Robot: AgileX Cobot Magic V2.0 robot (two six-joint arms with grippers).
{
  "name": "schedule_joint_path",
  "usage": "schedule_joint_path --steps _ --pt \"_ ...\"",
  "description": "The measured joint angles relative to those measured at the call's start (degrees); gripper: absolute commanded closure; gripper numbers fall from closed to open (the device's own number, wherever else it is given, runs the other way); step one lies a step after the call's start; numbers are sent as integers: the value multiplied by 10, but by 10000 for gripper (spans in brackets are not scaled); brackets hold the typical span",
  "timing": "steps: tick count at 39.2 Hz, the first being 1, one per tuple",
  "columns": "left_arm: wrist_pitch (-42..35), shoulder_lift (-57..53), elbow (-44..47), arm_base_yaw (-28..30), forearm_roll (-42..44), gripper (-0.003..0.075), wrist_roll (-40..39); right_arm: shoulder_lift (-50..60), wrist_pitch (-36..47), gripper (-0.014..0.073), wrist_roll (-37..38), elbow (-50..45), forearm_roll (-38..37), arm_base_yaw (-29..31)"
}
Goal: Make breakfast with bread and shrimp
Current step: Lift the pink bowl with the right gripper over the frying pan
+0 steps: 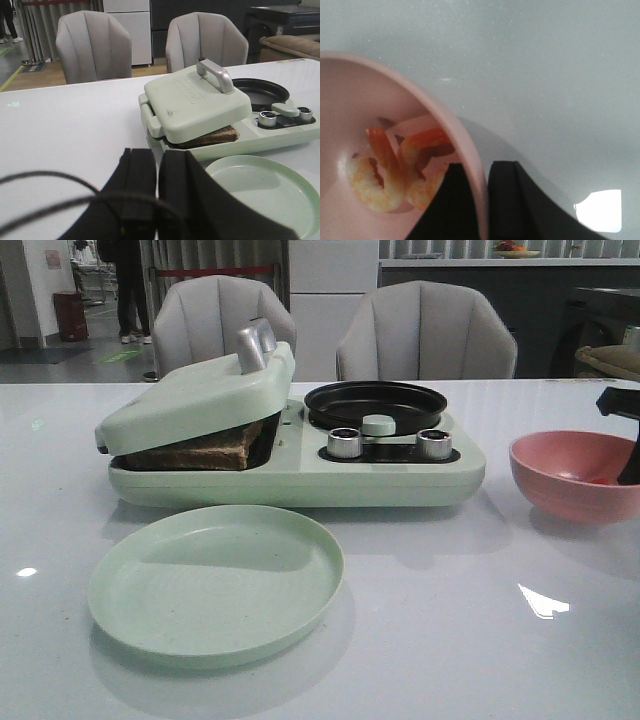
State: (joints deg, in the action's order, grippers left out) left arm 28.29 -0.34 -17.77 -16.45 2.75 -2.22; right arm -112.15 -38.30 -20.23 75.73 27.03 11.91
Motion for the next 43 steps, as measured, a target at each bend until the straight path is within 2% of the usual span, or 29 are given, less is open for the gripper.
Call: schedule_joint_path --steps 8,18,30,43 --pt "0 0 0 0 0 608 0 14 -7 475 0 61 -1 -28" --pt "0 0 0 0 0 608 0 24 13 475 0 144 -1 -119" --pt "0 0 0 0 0 608 0 19 186 475 0 151 -1 -218" --pt "0 0 0 0 0 608 0 -25 419 475 0 125 -30 -254"
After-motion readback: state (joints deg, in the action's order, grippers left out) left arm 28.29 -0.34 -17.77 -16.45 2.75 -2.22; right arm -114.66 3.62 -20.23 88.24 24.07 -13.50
